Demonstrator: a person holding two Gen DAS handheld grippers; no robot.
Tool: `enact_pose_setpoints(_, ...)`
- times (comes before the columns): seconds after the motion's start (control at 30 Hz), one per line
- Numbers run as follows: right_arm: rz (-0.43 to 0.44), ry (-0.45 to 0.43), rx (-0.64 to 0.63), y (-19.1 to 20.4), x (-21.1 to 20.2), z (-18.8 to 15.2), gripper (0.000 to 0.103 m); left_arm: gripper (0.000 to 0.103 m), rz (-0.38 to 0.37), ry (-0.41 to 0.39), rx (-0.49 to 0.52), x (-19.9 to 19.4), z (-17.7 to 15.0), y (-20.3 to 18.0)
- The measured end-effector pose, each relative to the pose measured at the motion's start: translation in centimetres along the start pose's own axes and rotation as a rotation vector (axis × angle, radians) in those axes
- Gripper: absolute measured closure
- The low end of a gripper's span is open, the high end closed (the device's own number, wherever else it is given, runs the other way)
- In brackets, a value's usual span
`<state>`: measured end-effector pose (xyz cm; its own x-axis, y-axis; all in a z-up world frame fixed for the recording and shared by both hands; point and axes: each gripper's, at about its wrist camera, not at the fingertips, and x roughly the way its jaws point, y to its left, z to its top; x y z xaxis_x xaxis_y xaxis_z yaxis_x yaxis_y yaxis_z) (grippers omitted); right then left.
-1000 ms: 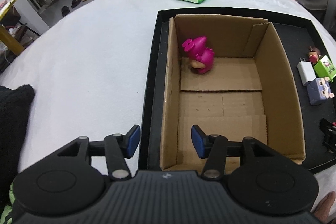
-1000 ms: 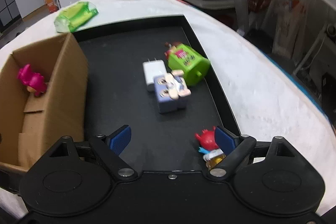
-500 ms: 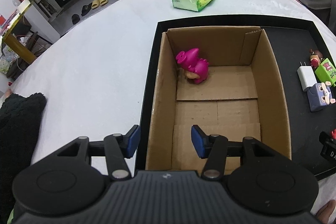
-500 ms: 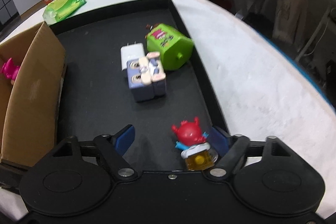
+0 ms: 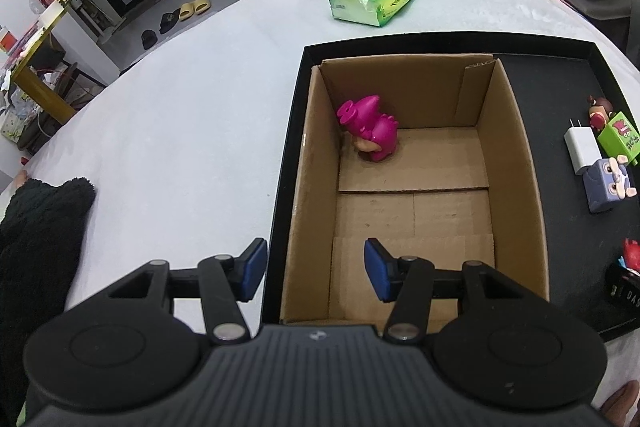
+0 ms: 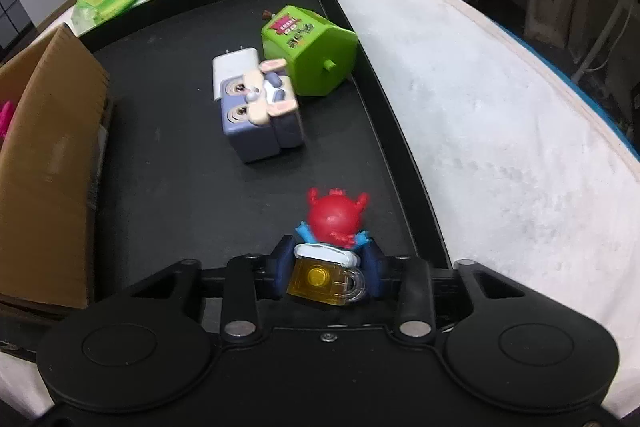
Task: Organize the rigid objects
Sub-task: 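Release the red padlock figure into the box with the right tool while the left holds the box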
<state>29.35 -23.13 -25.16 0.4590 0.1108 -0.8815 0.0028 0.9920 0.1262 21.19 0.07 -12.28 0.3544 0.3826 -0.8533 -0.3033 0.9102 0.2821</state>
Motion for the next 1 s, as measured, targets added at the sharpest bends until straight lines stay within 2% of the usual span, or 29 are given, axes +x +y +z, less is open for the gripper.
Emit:
enact_pose_setpoints(0.27,0.042,-0.064,-0.025,1.4,-2.0,0.7,0.068,0.051,-0.017,0.006,-0.014,0.5,-0.5,1.3)
enact_pose_setpoints(0.43,0.119,-0.143,-0.046,3.2,-5.4,2.1,0.068,0.051,-0.030,0.006,-0.019,1.1,-0.6,2.0)
enact_pose_setpoints(0.63,0.144,-0.230,-0.095,5.0,-8.5,2.8,0.068,0.051,-0.061,-0.001,-0.013,1.4,-0.6,2.5)
enact_pose_setpoints(0.87,0.176,-0.290,-0.152,6.9,-9.5,3.2,0.068,0.051,-0.103,-0.001,-0.025,1.9,-1.1,2.9)
enact_pose_setpoints(1.0,0.246,-0.331,-0.164,8.0,-9.9,3.5,0.068,0.051,-0.120,0.002,-0.025,2.3,-1.1,3.3)
